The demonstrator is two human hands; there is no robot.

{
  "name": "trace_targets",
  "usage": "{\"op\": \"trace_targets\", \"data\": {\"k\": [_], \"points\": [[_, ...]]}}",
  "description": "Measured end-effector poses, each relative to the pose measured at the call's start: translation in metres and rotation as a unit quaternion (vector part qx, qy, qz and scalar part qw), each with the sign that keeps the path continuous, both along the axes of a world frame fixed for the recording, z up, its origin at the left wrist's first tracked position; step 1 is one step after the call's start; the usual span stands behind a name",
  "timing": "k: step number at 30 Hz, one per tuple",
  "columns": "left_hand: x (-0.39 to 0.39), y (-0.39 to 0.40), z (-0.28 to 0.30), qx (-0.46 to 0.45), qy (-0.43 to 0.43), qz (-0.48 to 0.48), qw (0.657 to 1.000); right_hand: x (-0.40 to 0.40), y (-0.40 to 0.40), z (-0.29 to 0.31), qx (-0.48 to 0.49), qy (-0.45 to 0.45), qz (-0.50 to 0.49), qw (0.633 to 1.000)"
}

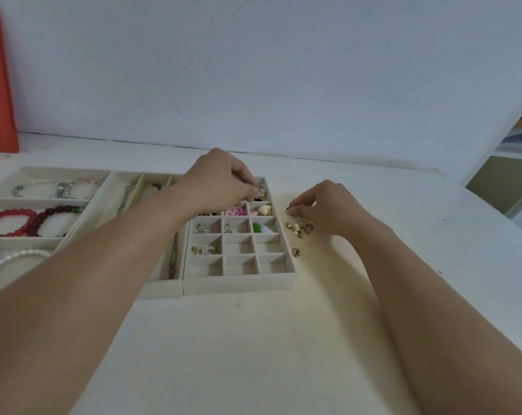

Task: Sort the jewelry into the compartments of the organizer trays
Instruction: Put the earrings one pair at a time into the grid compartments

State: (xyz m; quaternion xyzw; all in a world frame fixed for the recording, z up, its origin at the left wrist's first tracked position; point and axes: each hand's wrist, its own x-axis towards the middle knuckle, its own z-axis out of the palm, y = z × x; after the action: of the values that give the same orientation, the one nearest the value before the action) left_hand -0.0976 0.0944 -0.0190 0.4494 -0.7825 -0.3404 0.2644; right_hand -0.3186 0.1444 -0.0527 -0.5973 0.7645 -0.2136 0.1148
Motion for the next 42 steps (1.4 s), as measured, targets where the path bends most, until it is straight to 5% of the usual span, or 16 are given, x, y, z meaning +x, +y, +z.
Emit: {"op": "trace_targets", "data": {"k": [8,12,16,23,34,42], "points": [[0.002,0.000,0.003,0.011,-0.025,-0.022,0.999,0.000,0.005,0.003,-0.009,-0.044,0.018,0.999],[0.005,-0.001,0.006,0.012,-0.029,-0.028,0.999,0.009,0.014,0.010,-0.092,-0.065,0.034,0.993],[0.010,-0.006,0.009,0.002,-0.016,-0.009,1.000,0.038,0.033,0.024,-0.158,-0.070,0.126,0.977],[0.013,-0.009,0.008,-0.003,-0.020,0.003,1.000,0.069,0.043,0.022,-0.118,-0.040,0.238,0.963],[0.014,-0.008,0.008,0.010,-0.030,0.000,0.999,0.077,0.041,0.011,-0.080,0.015,0.242,0.967],[0.014,-0.005,0.011,0.025,-0.031,-0.020,0.999,0.064,0.039,0.013,-0.150,-0.004,0.168,0.974]]}}
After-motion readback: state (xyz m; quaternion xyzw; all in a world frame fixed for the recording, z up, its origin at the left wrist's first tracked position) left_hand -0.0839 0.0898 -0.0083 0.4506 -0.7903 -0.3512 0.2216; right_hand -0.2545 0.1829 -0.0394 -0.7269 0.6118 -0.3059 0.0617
